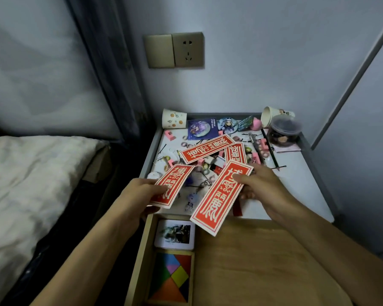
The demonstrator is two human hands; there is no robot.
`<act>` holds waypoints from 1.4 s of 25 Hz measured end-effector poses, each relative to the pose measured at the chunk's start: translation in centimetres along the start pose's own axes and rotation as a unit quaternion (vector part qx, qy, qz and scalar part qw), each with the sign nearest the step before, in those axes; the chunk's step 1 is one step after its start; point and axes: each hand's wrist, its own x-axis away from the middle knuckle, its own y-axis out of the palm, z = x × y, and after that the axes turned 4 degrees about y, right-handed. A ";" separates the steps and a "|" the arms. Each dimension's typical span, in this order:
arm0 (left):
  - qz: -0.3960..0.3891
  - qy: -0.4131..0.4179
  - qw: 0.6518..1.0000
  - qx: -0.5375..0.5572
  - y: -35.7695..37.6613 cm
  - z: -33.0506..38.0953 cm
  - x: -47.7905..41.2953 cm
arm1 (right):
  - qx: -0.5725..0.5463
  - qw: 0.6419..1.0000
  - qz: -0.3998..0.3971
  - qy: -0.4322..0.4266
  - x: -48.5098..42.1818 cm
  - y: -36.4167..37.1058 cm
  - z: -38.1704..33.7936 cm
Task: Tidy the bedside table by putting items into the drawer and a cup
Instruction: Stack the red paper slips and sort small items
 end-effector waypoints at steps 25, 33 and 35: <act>-0.014 0.101 0.993 0.060 1.9 0.5 0.1 | 0.272 0.946 0.061 -0.162 -2.2 1.2 -2.0; 0.014 0.021 0.953 0.301 0.2 0.5 -2.0 | 0.620 0.767 -0.126 -0.106 -14.9 3.9 -7.4; 0.010 0.028 0.954 0.299 0.2 0.8 -2.3 | 0.653 0.737 -0.152 -0.085 -16.0 4.3 -8.4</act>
